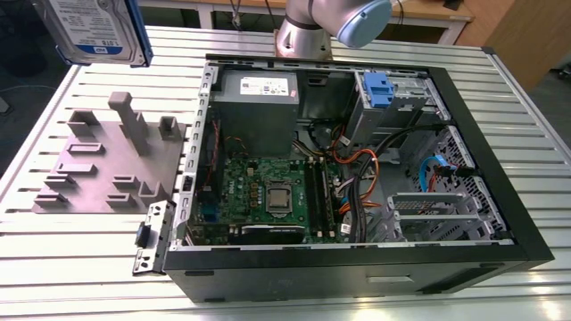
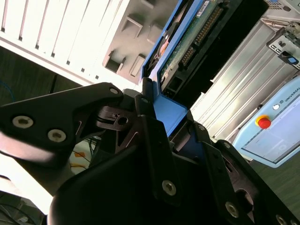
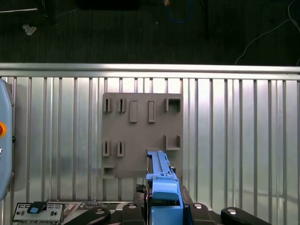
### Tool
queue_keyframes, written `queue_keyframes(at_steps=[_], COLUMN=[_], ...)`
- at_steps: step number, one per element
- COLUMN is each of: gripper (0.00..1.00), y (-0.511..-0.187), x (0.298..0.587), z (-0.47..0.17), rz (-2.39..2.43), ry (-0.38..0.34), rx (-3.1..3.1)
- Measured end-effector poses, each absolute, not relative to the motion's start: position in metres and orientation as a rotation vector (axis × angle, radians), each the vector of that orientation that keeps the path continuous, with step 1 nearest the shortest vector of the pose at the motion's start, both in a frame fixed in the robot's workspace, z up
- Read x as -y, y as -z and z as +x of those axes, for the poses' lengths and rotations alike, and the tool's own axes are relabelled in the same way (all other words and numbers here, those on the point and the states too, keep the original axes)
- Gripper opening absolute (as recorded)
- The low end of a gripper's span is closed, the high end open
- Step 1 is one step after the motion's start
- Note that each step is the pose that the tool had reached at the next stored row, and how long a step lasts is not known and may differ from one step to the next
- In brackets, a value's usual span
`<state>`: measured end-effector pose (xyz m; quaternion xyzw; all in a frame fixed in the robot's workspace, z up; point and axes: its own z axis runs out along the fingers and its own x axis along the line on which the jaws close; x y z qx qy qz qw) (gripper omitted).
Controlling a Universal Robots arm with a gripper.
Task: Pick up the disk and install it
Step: 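Pick up the disk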
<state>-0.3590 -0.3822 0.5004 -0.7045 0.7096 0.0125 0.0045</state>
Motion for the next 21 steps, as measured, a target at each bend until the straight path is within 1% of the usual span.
queue_keyframes(at_steps=[15,21], gripper=[0.36,0.36], y=[-0.5004,-0.5004], x=[0.3826,0.3918], z=[-0.3583,-0.3583], rz=[-2.207,-2.207], ry=[-0.039,-0.038], rx=[-2.223,-2.223])
